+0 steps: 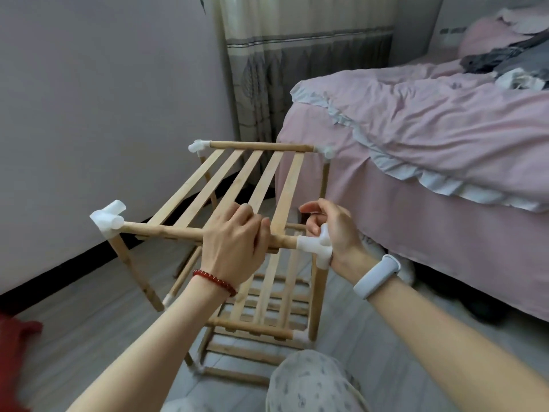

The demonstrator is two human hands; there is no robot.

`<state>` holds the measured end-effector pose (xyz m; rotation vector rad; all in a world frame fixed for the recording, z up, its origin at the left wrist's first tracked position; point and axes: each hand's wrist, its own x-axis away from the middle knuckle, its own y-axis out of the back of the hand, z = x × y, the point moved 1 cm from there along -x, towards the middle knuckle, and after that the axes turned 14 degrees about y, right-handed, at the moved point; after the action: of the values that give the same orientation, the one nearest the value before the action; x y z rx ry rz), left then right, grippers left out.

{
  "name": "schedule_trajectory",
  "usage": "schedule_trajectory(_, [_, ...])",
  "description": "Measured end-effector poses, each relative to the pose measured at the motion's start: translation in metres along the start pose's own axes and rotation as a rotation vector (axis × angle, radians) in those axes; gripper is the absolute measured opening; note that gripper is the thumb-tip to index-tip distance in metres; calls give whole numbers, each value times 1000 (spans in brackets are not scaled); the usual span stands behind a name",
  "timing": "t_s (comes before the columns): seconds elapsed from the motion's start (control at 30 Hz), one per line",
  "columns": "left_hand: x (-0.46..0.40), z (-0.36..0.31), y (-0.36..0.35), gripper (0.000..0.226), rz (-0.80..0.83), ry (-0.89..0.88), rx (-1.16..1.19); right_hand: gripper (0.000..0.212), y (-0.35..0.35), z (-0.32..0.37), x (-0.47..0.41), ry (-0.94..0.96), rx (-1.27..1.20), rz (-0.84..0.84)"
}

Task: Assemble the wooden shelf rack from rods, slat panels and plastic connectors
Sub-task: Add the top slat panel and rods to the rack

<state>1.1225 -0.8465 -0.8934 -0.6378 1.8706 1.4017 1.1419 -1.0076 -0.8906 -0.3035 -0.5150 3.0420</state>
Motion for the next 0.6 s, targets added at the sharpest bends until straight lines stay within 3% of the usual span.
schedule_trajectory(0.3, [0,-11,-13,48,-26,104,29,31,4,0,-2,171,155,48])
schedule_trajectory(0.6, [3,-18,-22,48,-28,181,70,31,-14,-6,-7,143,204,103])
